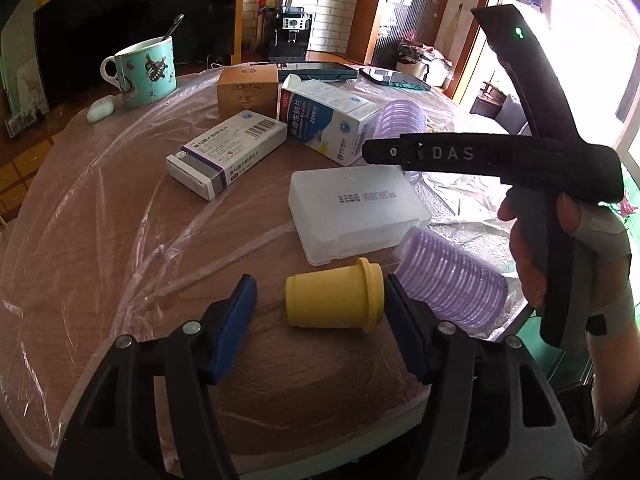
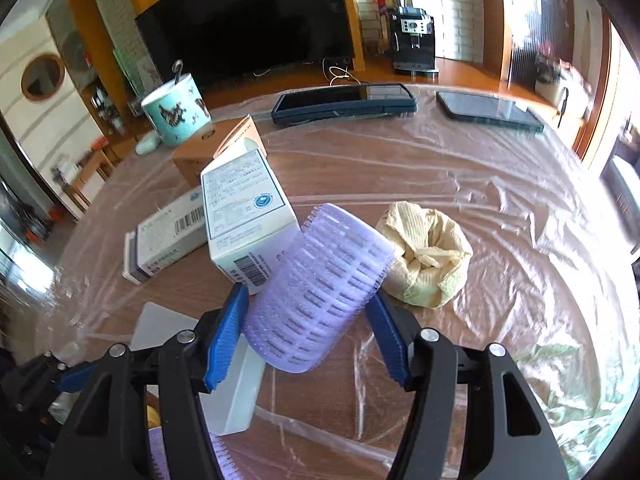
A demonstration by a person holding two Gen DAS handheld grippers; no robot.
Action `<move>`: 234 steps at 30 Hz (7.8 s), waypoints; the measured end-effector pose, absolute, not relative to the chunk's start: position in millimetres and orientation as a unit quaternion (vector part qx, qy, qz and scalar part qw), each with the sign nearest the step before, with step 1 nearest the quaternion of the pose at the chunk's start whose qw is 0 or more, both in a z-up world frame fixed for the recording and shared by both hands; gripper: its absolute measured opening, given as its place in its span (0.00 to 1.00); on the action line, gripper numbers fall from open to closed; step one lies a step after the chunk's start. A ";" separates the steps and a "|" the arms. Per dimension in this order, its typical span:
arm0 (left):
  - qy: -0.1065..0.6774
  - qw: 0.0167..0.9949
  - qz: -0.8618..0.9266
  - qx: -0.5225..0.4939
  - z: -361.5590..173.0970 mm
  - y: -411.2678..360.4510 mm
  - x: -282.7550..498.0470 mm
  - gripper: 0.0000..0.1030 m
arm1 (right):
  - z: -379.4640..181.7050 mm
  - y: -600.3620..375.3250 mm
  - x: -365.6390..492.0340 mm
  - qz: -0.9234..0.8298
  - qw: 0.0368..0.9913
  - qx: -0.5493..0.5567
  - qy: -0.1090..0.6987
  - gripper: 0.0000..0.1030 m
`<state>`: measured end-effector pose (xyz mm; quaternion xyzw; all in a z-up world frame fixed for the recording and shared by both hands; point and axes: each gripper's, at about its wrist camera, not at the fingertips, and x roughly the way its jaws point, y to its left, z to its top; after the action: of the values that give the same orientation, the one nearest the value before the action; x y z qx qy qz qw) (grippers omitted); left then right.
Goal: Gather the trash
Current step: 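Grasp the purple hair roller with the right tool, then grasp the yellow plastic cup with the left tool, then carry the yellow cup and purple roller to above the black trash bin, then open both tools to drop the cup and roller into the bin, then move both open tools back over the table toward the boxes and cloth, then grasp the white medicine box with the left tool while the right tool grasps the cream cloth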
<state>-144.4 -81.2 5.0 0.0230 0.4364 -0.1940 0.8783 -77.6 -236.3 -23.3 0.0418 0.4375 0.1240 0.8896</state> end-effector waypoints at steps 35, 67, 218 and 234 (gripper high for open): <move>0.461 0.869 -0.162 0.081 6.1 -98.5 -140.8 0.77 | -23.8 -236.8 -54.5 0.097 0.865 0.038 0.490 0.58; 0.426 0.884 -0.191 0.025 35.4 -78.6 -174.7 0.46 | 28.1 -286.0 -192.7 0.213 0.888 0.059 0.404 0.51; 0.492 0.841 -0.222 0.034 7.0 -44.9 -3.1 0.95 | -27.7 -295.3 -40.8 0.107 0.875 0.039 0.470 0.79; 0.473 0.846 -0.215 0.119 3.7 -71.8 -10.2 0.50 | -26.5 -284.3 -32.4 0.095 0.880 0.015 0.465 0.50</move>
<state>-10.2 -71.8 3.7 0.1187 0.4734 -0.2151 0.8459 -32.4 -284.3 -26.5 0.0154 0.4652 0.0948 0.8800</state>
